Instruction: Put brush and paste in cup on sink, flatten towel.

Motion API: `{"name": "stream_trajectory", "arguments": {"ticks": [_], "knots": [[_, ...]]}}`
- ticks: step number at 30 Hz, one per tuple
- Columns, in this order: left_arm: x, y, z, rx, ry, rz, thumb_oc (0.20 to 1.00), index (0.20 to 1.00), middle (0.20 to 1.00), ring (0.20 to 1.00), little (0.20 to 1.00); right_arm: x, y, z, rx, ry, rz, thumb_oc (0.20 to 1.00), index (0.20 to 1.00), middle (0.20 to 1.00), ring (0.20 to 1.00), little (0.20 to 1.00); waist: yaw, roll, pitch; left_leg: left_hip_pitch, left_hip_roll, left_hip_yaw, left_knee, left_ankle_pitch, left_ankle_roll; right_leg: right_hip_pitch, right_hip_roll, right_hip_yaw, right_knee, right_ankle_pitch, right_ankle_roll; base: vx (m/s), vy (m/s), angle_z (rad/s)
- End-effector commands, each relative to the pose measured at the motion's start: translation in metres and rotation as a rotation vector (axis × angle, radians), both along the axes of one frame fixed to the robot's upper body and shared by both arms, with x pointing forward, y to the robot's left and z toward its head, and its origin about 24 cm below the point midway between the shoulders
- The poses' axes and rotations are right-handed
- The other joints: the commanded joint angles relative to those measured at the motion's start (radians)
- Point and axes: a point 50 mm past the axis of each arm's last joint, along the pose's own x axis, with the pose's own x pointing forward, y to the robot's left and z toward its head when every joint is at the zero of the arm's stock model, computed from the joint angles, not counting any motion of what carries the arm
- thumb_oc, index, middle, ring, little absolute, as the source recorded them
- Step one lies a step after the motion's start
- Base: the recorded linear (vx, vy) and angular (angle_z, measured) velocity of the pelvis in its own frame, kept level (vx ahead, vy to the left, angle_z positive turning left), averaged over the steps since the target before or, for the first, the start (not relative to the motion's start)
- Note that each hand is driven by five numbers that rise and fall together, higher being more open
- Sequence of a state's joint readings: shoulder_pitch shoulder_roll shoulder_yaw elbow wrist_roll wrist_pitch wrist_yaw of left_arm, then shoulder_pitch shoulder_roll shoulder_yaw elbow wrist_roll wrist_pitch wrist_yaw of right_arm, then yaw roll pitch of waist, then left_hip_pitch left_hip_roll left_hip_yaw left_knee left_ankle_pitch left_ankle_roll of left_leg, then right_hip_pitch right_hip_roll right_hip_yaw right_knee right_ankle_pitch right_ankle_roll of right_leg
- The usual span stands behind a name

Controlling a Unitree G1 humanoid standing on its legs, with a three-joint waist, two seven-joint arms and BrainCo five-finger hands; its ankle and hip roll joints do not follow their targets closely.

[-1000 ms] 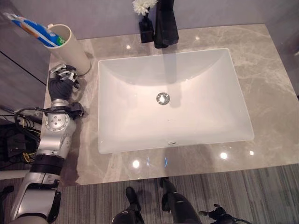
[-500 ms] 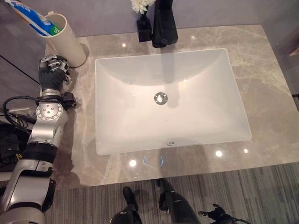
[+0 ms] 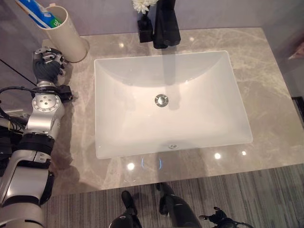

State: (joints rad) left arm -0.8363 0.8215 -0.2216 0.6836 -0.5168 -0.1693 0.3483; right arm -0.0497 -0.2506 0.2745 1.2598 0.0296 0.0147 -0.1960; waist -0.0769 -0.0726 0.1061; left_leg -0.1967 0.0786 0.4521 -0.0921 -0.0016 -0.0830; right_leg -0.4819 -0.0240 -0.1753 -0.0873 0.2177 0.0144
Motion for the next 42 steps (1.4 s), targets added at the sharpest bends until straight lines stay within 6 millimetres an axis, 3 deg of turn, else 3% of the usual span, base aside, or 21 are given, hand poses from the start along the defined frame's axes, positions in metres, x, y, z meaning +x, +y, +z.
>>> {"name": "stream_trajectory", "arguments": {"ticks": [1,10,14,15,19,30,39,42], "knots": [[-0.002,0.012,0.025,0.066,-0.039,0.066,0.200,0.200,0.200,0.200,0.200,-0.010,-0.006,-0.001,-0.022,0.026,-0.051,1.000,1.000,1.000,1.000,1.000,-0.007,0.033,0.023,-0.005,0.092,-0.073,0.005,0.070,-0.075,0.116,-0.030,0.030,0.000,-0.065,0.116,0.00,0.000,0.00],[0.000,0.013,0.029,0.088,-0.032,0.087,0.200,0.200,0.200,0.200,0.200,-0.009,-0.007,0.000,-0.014,0.003,-0.074,1.000,1.000,1.000,1.000,1.000,-0.019,0.018,0.013,-0.001,0.099,-0.066,0.005,0.068,-0.077,0.115,-0.022,0.036,0.000,-0.062,0.120,0.00,0.000,0.00],[0.004,0.000,0.027,0.016,-0.070,0.029,0.200,0.200,0.200,0.200,0.200,-0.007,-0.003,-0.001,0.001,-0.010,-0.068,1.000,1.000,1.000,1.000,1.000,-0.024,0.012,0.010,0.000,0.100,-0.065,0.005,0.068,-0.078,0.112,-0.020,0.043,0.000,-0.061,0.119,0.00,0.000,0.00],[0.009,-0.014,0.026,-0.024,-0.094,-0.022,0.200,0.200,0.200,0.200,0.200,-0.006,0.000,-0.001,0.003,-0.008,-0.061,1.000,1.000,1.000,1.000,1.000,-0.028,0.011,0.011,0.000,0.099,-0.065,0.005,0.068,-0.078,0.111,-0.020,0.044,0.000,-0.061,0.118,0.00,0.000,0.00],[0.013,-0.033,0.032,0.020,-0.110,-0.080,0.200,0.200,0.200,0.200,0.200,-0.007,0.000,-0.001,0.010,-0.014,-0.074,1.000,1.000,1.000,1.000,1.000,-0.034,0.012,0.011,-0.006,0.098,-0.070,0.005,0.068,-0.077,0.108,-0.022,0.047,0.000,-0.062,0.117,0.00,0.000,0.00],[0.016,-0.052,0.038,0.096,-0.115,-0.135,0.200,0.200,0.200,0.200,0.200,-0.014,-0.005,-0.002,-0.003,0.014,-0.086,1.000,1.000,1.000,1.000,1.000,-0.039,0.017,0.007,0.001,0.099,-0.058,0.005,0.064,-0.076,0.106,-0.021,0.059,0.000,-0.060,0.116,0.00,0.002,-0.05],[0.018,-0.055,0.037,0.111,-0.106,-0.135,0.200,0.200,0.200,0.200,0.200,-0.015,-0.005,-0.002,-0.006,0.015,-0.086,1.000,1.000,1.000,1.000,1.000,-0.040,0.017,0.004,-0.002,0.101,-0.056,0.005,0.064,-0.076,0.102,-0.020,0.059,0.000,-0.056,0.117,0.00,0.000,0.00],[0.014,-0.047,0.029,0.122,-0.082,-0.120,0.200,0.200,0.200,0.200,0.200,-0.016,-0.006,-0.002,-0.008,0.017,-0.091,1.000,1.000,1.000,1.000,1.000,-0.031,0.019,0.006,0.001,0.103,-0.058,0.005,0.064,-0.076,0.106,-0.020,0.058,0.000,-0.060,0.114,0.00,0.000,0.00]]}}
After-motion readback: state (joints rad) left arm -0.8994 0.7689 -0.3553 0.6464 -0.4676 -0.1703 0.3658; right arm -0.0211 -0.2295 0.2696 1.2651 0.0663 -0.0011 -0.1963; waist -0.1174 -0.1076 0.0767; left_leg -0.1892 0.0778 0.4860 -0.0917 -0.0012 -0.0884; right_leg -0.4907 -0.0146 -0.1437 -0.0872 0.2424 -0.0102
